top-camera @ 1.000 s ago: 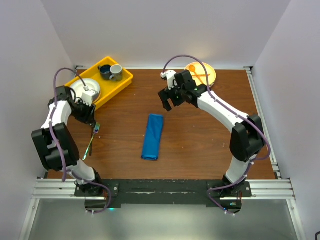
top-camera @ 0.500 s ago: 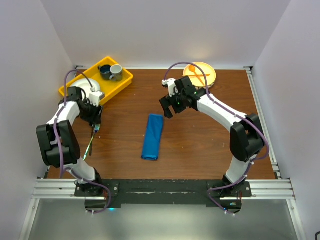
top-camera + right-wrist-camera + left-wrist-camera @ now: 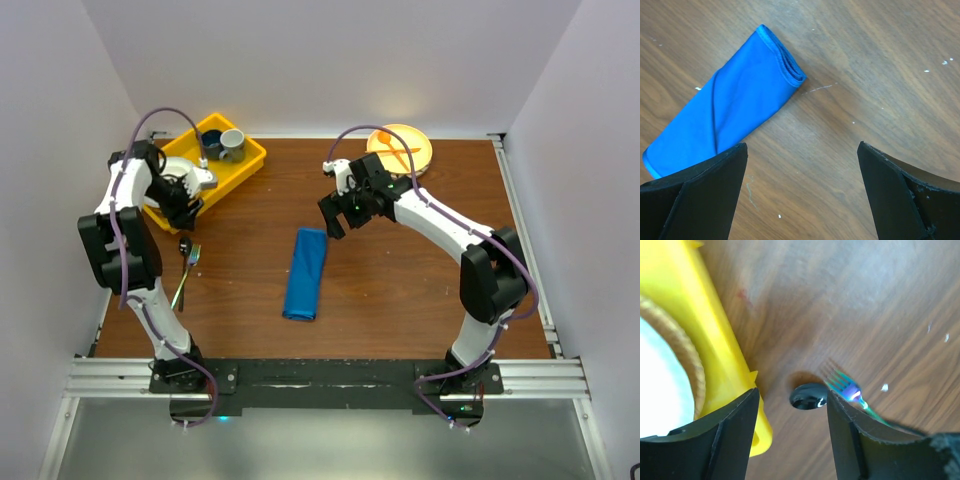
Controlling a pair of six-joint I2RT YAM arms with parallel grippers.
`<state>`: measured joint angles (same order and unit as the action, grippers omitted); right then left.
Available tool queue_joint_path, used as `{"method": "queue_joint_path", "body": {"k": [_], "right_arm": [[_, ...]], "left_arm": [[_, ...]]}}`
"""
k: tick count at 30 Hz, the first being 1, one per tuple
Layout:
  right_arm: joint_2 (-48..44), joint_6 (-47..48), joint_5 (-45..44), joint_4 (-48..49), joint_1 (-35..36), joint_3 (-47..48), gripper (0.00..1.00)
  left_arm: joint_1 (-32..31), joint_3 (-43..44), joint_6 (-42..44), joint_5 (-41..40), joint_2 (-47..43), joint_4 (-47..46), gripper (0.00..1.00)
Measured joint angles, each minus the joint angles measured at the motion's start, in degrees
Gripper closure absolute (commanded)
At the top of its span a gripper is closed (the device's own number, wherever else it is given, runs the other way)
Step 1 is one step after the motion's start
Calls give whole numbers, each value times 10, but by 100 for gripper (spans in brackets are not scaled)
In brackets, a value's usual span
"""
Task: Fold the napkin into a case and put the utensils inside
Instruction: Pick up the fork from the corner of the board.
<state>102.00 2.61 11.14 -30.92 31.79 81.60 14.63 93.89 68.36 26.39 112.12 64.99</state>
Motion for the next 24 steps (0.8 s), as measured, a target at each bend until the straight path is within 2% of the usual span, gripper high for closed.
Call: {"method": "queue_joint_path", "body": {"k": [5,10,20,24], "right_arm": [[0,0,6,0,0,-5,4],[0,0,7,-3,0,-12,4],[0,0,16,-10,0,-12,4],[2,0,18,-13,0,-12,4]], "left_arm": [[1,-8,144,0,6,63,40],[1,-30,231,-7,19,83,41],[1,-49,298,-15,59,91,48],[0,-54,303,-18,66,92,55]]}}
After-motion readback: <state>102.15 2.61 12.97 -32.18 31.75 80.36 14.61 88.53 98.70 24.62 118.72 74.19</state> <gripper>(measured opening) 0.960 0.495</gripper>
